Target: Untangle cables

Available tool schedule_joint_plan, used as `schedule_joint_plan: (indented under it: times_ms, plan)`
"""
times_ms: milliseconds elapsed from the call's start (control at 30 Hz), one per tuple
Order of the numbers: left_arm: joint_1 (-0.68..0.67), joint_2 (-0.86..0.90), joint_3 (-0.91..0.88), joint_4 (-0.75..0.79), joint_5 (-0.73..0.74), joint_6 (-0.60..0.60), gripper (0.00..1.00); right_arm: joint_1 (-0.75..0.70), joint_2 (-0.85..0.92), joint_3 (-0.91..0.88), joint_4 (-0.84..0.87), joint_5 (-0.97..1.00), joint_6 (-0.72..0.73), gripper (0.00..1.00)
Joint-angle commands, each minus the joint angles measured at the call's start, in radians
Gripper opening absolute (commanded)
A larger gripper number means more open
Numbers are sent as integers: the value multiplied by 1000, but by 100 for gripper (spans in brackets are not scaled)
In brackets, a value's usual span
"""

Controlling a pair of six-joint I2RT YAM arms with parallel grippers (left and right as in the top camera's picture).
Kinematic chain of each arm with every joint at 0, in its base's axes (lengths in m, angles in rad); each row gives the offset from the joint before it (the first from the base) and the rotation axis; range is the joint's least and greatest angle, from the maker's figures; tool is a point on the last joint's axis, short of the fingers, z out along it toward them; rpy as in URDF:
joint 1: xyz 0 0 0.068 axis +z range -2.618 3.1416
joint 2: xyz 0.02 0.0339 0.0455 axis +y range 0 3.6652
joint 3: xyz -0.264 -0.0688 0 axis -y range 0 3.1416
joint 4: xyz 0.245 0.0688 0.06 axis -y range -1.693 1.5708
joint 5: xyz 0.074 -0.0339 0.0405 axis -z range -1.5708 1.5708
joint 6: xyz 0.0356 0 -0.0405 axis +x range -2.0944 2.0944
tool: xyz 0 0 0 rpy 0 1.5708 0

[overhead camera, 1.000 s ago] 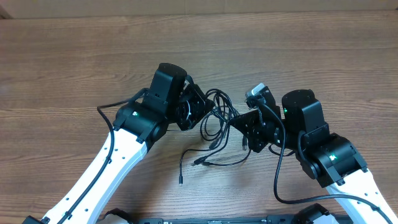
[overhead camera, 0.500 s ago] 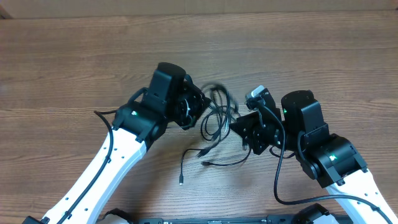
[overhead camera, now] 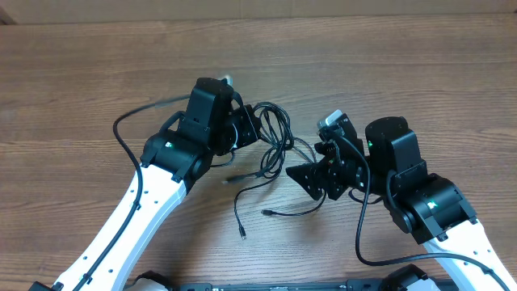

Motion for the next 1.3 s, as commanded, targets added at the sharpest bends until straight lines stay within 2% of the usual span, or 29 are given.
schedule_joint_plan:
  times_ms: [0,233,367,500,533,633,733,967,1267]
  plan:
    - [-1,-14,15,14,89,321,4,-2,-9,-2,24,3,-2,84]
    - [-3,-14,15,64,179,339,4,-2,-7,-2,40,2,-2,78]
    - [-23,-14,15,110,219,339,4,-2,6,-2,39,2,-1,70]
    - [-56,-14,15,138,219,339,4,-2,20,-2,40,2,-1,50]
    - [-62,-14,15,143,215,339,4,-2,23,-2,40,2,-1,42]
    - [-68,-14,15,145,190,337,4,-2,23,-2,37,2,-1,25]
    - [-68,-14,15,138,150,326,4,-2,23,-2,28,2,-1,15]
    - [-66,-14,15,121,39,194,4,-2,23,-2,16,2,-1,5]
    - [-66,-14,15,8,-173,-158,4,-2,23,-2,14,3,-1,4]
